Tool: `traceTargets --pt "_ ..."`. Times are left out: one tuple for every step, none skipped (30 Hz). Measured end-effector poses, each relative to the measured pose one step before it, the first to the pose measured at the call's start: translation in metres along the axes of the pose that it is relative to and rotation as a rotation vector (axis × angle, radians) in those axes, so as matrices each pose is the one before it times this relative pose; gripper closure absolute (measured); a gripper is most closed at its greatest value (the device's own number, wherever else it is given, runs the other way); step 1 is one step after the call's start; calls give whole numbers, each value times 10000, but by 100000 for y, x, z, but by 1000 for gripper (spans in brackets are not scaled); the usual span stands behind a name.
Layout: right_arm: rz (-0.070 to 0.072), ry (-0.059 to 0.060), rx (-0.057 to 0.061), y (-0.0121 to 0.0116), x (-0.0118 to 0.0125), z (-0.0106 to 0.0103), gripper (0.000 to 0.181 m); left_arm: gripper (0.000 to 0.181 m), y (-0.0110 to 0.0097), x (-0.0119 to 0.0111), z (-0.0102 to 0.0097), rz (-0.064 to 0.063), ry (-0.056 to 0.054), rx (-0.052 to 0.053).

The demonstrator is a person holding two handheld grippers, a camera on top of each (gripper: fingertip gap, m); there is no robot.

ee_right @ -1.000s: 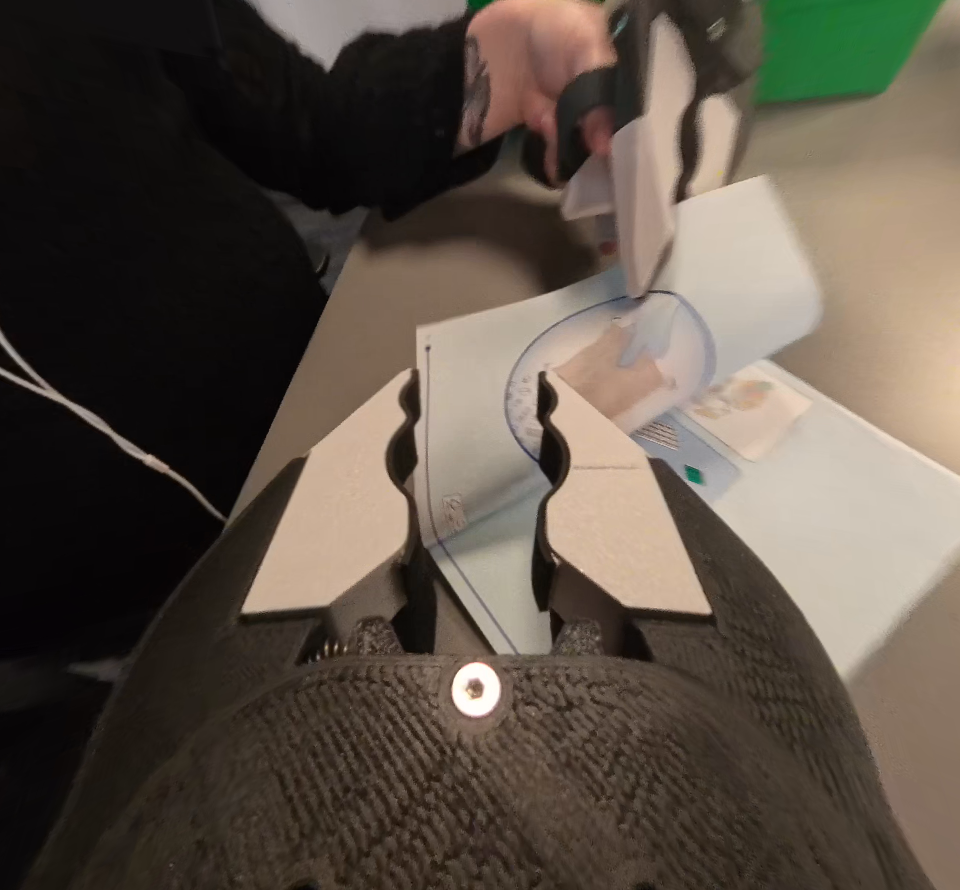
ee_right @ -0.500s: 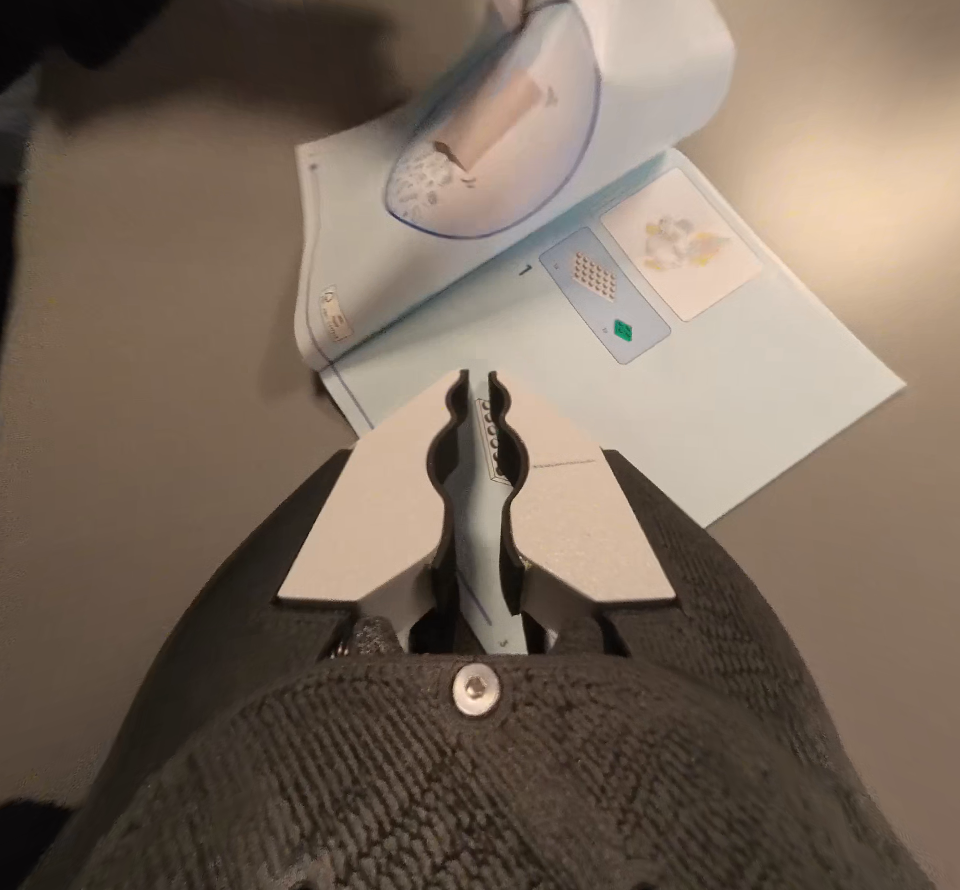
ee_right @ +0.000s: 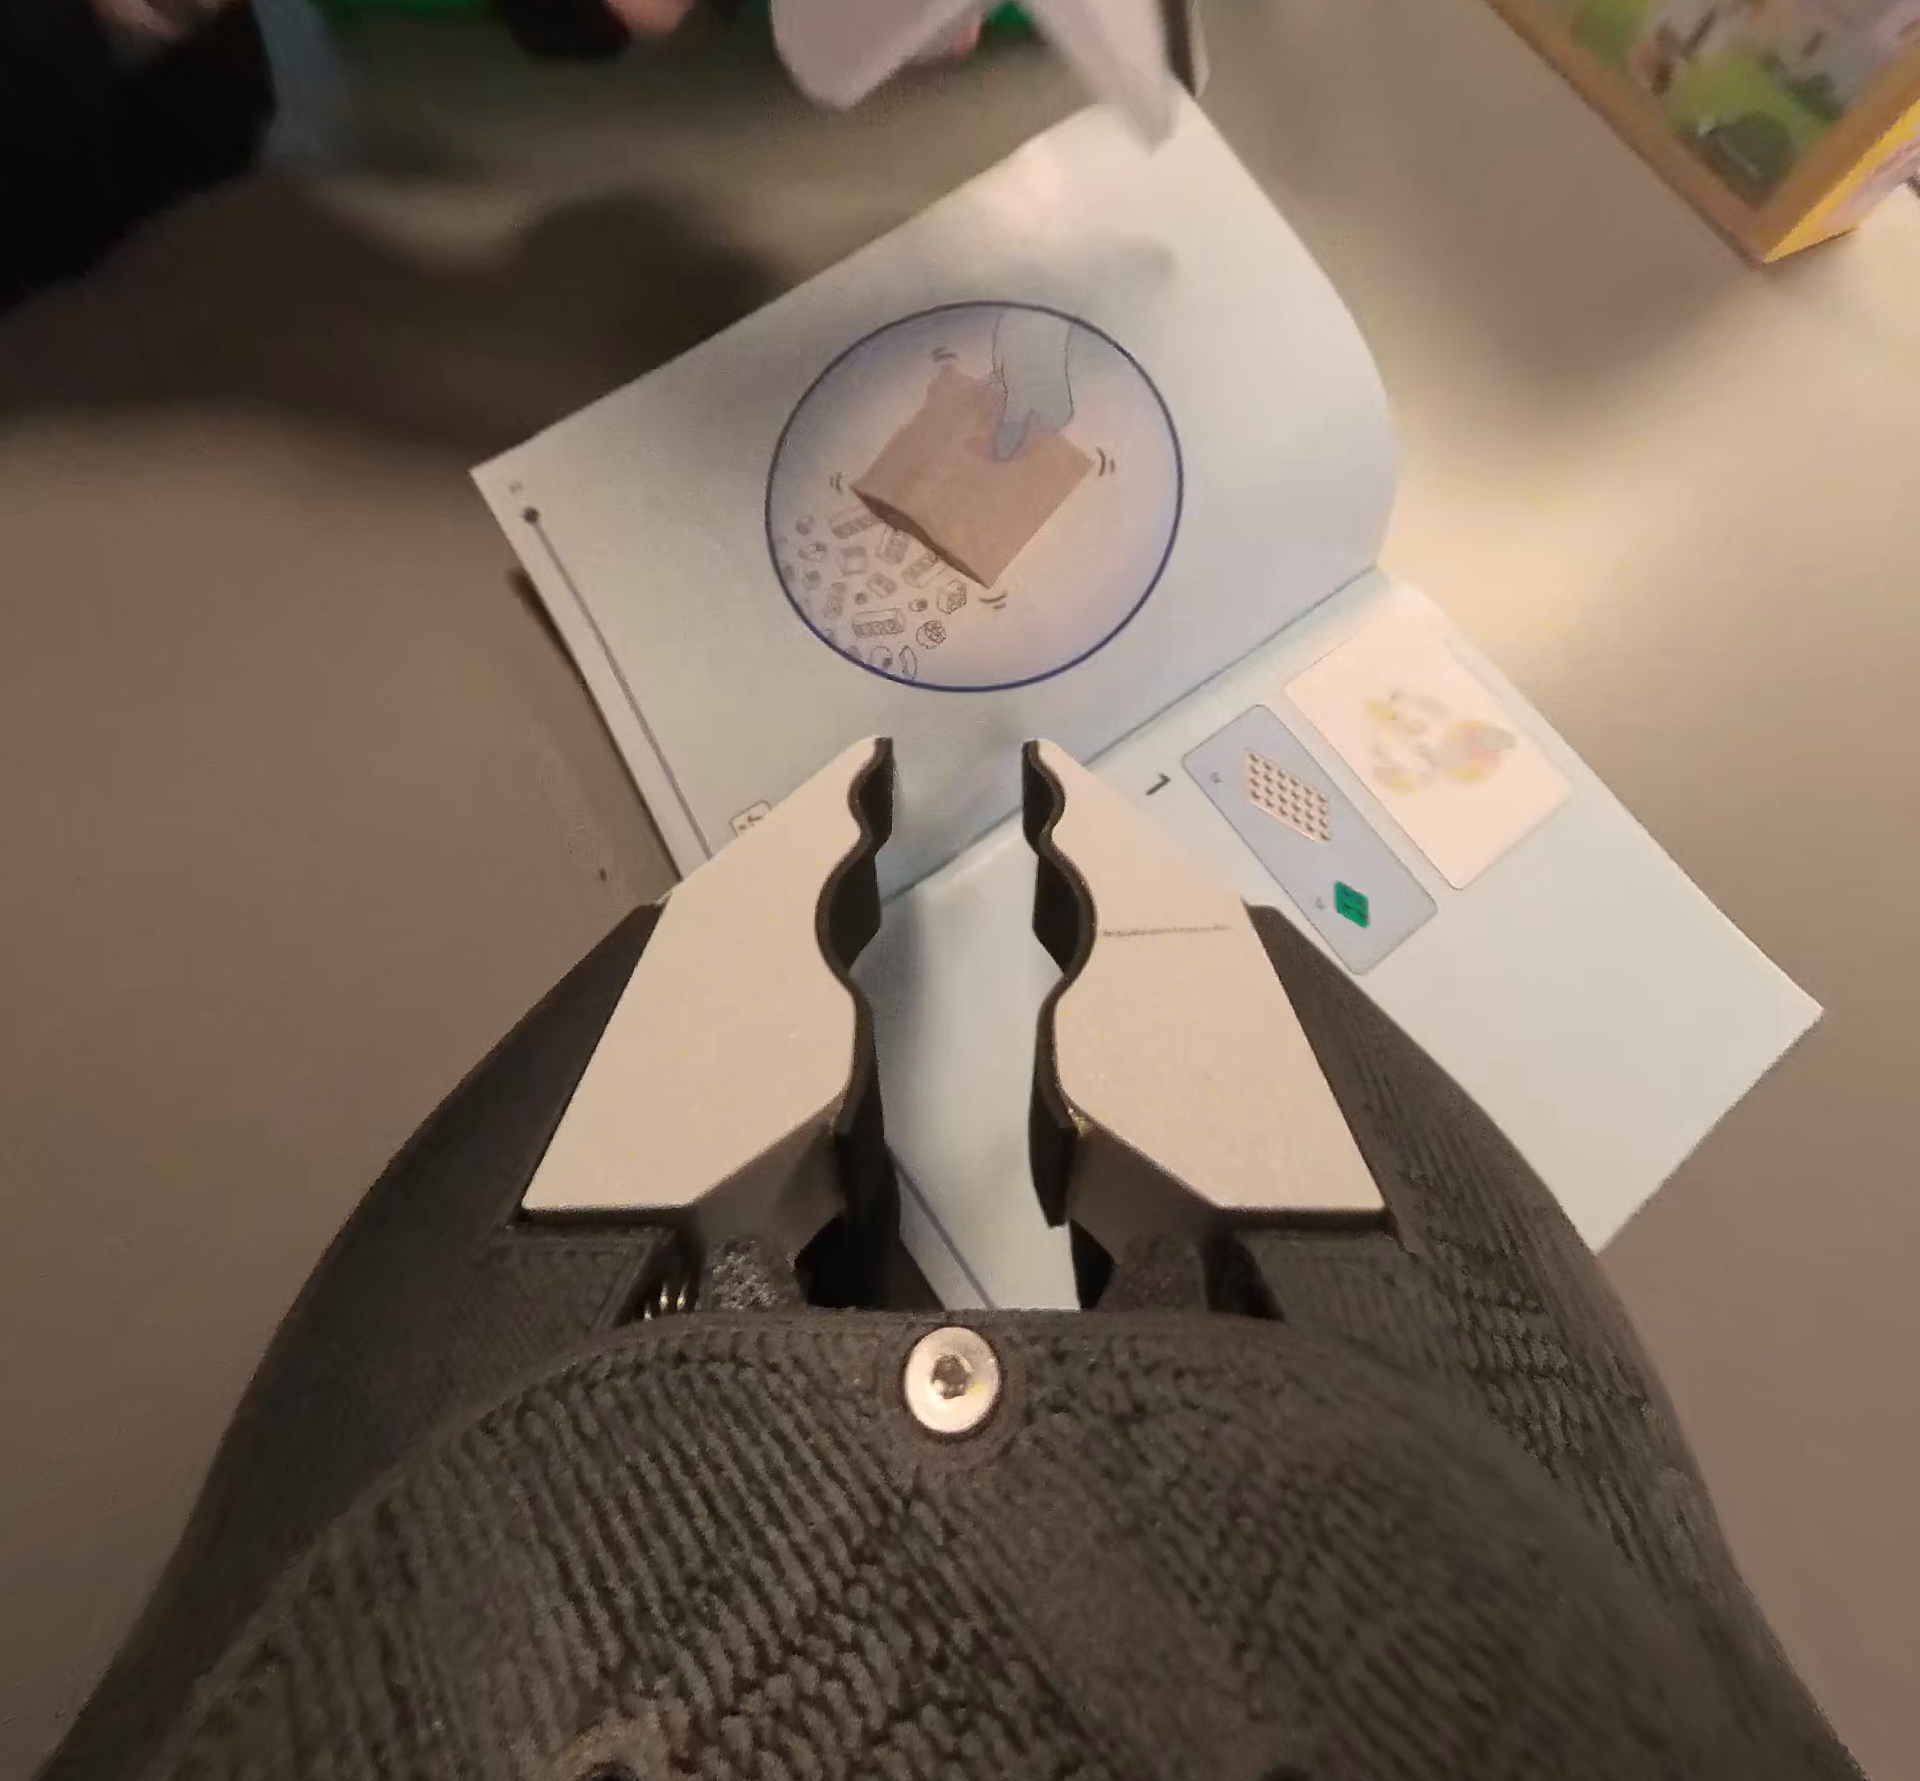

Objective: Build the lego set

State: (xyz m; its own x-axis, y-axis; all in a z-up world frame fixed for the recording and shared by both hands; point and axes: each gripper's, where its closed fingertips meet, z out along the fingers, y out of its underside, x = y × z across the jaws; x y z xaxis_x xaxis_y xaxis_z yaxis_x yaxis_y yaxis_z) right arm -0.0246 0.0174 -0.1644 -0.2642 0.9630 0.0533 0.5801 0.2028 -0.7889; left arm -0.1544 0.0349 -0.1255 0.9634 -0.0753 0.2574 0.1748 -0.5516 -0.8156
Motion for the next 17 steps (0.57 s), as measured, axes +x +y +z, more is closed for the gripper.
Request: traceTargets --pt "-64 36 -284 300 -73 457 156 149 -622 -221 -297 251 -283 376" --pt "-21 62 -254 310 7 412 155 150 -572 -98 -258 220 -201 348" --pt "44 101 -143 149 123 295 154 149 -488 47 -197 188 -98 303" --pt "156 121 2 -101 228 145 154 150 -408 86 -138 142 -62 262" --pt "223 152 -56 -3 372 114 151 150 -292 143 -77 127 -8 198" --pt "304 199 -8 -35 498 115 149 150 -153 154 5 121 12 110" --pt "325 210 34 -60 578 136 148 150 -50 143 53 116 12 53" --pt "235 256 70 -76 652 127 148 150 3 138 82 124 17 40" --pt "148 283 86 -71 734 104 148 150 18 107 97 115 -7 38" --pt "111 260 83 -82 797 99 147 150 16 98 102 106 -11 35" --pt "75 176 54 -58 763 96 144 150 1 181 110 115 45 45" --pt "71 167 -2 -45 847 103 143 150 -22 261 101 113 85 60" --pt "39 145 5 -66 856 128 141 151 -3 490 109 106 238 68" --pt "56 29 -3 -53 708 163 139 150 -93 950 125 48 564 133" --pt "42 -6 -3 -79 658 174 139 151 -152 859 140 -145 519 180" --pt "29 25 -2 -88 710 196 139 150 -117 628 156 -185 377 170" --pt "44 -19 -6 -95 666 211 138 150 -44 538 157 -71 322 104"
